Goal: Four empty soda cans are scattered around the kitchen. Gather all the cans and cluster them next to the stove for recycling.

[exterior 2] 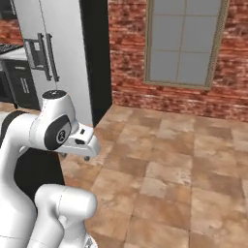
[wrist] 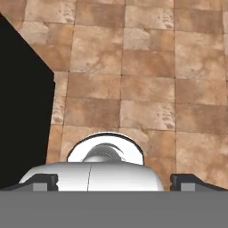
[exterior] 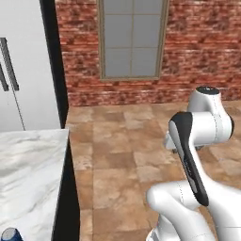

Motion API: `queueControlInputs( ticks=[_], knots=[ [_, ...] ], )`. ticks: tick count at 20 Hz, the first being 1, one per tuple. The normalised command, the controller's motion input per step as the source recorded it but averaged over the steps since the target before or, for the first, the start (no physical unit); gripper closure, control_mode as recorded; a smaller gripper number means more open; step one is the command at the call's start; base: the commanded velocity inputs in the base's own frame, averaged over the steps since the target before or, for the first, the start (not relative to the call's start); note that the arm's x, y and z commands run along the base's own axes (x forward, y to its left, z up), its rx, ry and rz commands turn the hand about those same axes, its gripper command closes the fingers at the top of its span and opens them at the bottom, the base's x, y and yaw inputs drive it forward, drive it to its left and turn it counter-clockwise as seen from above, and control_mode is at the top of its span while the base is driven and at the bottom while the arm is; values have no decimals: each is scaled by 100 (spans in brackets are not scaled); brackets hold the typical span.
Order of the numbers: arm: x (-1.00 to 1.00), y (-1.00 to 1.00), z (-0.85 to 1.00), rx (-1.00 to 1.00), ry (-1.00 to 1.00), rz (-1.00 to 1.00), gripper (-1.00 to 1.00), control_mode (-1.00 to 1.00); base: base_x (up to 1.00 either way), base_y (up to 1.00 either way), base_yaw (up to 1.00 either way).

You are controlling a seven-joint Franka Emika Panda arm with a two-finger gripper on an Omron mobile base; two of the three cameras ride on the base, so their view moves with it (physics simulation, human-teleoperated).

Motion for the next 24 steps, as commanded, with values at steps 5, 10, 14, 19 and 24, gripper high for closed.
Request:
queueControlInputs(
  ticks=[5, 10, 14, 19, 24],
  knots=[
    [0, 0, 0, 0, 0, 0, -100, 100, 56, -20, 74],
    [0, 0, 0, 0, 0, 0, -100, 100, 5, 0, 90],
    [0, 0, 0, 0, 0, 0, -100, 100, 12, 0, 97],
    [0, 0, 0, 0, 0, 0, -100, 100, 64, 0, 85],
    [0, 0, 0, 0, 0, 0, -100, 100, 90, -18, 71]
  ],
)
